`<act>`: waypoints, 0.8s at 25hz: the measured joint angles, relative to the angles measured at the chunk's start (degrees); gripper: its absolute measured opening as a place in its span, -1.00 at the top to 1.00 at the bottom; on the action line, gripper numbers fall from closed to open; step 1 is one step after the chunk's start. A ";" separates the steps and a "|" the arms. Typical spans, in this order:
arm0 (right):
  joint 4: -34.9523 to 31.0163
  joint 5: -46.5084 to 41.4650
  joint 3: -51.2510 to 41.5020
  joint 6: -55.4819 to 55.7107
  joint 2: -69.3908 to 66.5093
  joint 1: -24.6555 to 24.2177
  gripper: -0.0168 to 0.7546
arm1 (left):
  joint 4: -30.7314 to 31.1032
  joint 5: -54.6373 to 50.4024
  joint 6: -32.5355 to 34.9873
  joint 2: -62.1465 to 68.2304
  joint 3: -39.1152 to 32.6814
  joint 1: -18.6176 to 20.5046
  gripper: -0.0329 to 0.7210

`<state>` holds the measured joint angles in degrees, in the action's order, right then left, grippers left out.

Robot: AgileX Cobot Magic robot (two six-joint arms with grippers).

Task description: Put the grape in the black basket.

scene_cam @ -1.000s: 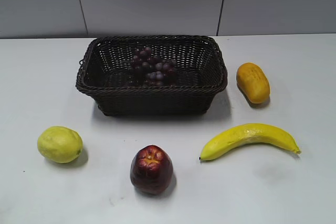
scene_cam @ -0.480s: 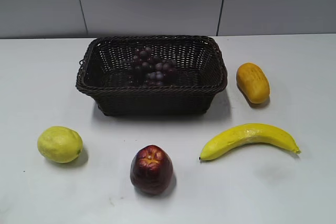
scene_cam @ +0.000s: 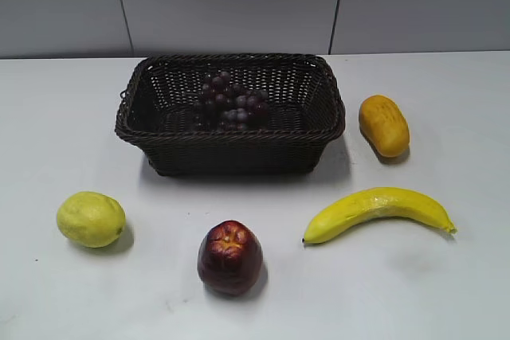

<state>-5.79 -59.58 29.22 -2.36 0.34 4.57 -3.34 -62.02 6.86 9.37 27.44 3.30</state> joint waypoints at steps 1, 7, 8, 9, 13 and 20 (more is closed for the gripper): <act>0.00 0.00 0.00 0.00 0.00 0.00 -0.56 | 0.00 0.00 0.00 -1.18 0.00 0.26 -0.64; 0.00 0.00 0.00 0.00 0.00 0.00 -0.56 | 0.00 0.00 0.00 -8.07 0.00 0.62 -0.64; 0.00 0.00 0.00 0.00 0.00 0.00 -0.56 | 0.00 0.00 0.00 -9.02 0.00 0.62 -0.64; 0.00 0.00 0.00 0.00 0.00 0.00 -0.56 | -0.05 -0.07 0.00 -9.41 0.00 0.62 -0.64; 0.00 0.00 0.00 0.00 0.00 0.00 -0.56 | -0.06 -0.12 0.00 -9.62 0.00 0.62 -0.64; 0.00 0.00 0.00 0.00 0.00 0.00 -0.56 | -0.06 -0.12 0.00 -9.62 0.00 0.62 -0.63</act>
<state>-5.79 -59.58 29.22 -2.36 0.34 4.57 -3.40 -62.14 6.86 -0.25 27.44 3.92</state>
